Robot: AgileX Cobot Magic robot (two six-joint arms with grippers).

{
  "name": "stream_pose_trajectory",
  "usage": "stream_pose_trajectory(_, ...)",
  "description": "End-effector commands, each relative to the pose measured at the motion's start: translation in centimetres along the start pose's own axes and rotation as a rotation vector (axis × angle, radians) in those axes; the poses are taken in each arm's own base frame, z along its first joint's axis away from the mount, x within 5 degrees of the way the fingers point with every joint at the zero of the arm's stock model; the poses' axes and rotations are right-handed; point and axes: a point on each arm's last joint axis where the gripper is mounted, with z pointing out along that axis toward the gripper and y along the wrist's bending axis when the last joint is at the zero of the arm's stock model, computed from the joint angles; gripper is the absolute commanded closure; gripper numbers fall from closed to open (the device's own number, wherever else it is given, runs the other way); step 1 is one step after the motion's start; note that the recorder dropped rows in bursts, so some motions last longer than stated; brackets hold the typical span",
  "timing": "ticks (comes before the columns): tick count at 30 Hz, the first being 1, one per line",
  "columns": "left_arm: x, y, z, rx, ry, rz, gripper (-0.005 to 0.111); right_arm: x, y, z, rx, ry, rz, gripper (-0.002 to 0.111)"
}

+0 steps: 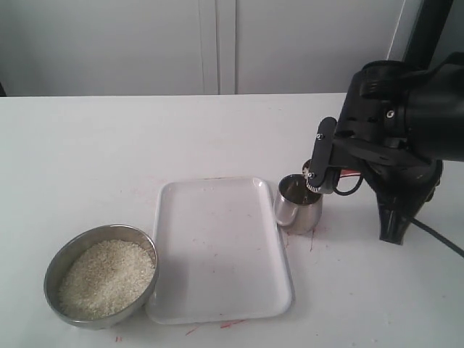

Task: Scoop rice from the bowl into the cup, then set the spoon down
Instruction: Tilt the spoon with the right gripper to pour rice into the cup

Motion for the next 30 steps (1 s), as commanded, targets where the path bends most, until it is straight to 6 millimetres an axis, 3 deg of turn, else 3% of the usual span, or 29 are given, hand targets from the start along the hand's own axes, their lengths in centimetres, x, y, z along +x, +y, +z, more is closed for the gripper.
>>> stream_pose_trajectory(1, -0.26, 0.03, -0.01, 0.001, -0.012, -0.01, 0.092, 0.12, -0.18, 0.04, 0.027, 0.014, -0.029, 0.108)
stream_pose_trajectory(30, -0.26, 0.03, -0.01, 0.001, -0.012, -0.01, 0.092, 0.29, -0.38, 0.03, 0.048, 0.034, -0.065, 0.108)
